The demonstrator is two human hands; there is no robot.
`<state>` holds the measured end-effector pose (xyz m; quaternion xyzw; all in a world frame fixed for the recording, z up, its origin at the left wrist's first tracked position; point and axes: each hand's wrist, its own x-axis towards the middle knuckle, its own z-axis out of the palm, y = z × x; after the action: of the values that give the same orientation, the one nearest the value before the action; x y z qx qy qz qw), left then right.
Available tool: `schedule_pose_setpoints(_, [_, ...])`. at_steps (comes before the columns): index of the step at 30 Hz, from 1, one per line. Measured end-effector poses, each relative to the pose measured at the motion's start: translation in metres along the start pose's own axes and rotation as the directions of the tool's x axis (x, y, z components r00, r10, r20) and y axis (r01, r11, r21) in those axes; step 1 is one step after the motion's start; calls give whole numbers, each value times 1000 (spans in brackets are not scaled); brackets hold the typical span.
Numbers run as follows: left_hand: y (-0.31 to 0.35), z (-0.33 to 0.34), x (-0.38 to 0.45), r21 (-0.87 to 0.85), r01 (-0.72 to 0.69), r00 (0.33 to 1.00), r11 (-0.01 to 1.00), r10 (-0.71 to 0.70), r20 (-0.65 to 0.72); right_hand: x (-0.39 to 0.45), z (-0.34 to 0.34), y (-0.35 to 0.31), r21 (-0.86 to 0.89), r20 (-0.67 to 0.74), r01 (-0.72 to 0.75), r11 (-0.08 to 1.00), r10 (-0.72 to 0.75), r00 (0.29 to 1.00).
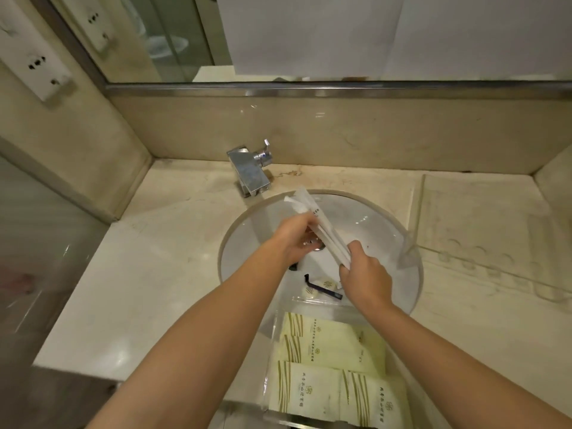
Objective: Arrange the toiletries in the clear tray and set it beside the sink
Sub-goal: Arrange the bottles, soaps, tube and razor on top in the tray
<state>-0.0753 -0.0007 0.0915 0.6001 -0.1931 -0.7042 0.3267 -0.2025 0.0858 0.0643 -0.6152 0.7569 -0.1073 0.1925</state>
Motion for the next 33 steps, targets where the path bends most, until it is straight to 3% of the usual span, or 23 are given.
schedule_pose_setpoints(3, [-11,10,-20,16,13,997,1000,-14,77,-13,-4,-9,54,35,21,998,-23,999])
schedule_pose_setpoints(8, [-15,10,-36,30,18,996,999,-20,91,-32,-14,-5,224,188,118,967,-162,969])
schedule_pose_setpoints(12, [-13,2,-49,238,-32,994,971,5,111,-39,-29,6,427,225,41,903,-150,963])
schedule_pose_setpoints(14, [-11,-5,-60,440,-73,984,895,-8,180,-40,-40,8,602,247,-71,795,-102,964])
schedule_pose_setpoints(16, [-10,-10,-71,606,-119,953,786,-80,291,-38,-50,7,760,287,-222,612,-9,958])
schedule_pose_setpoints(18, [-14,-15,-78,715,-155,910,682,-183,372,-36,-57,7,848,343,-338,409,63,937])
schedule_pose_setpoints(19, [-17,-18,-80,753,-161,890,638,-236,390,-37,-59,8,859,360,-367,358,87,929])
schedule_pose_setpoints(22, [-28,-29,-82,819,-164,840,550,-358,408,-42,-57,15,805,372,-403,435,160,915])
schedule_pose_setpoints(26, [-42,-43,-84,835,-155,796,528,-433,422,-55,-46,28,751,422,-461,473,192,886])
schedule_pose_setpoints(33, [-49,-61,-92,855,-120,821,505,-434,371,-66,-37,47,732,391,-453,509,231,891])
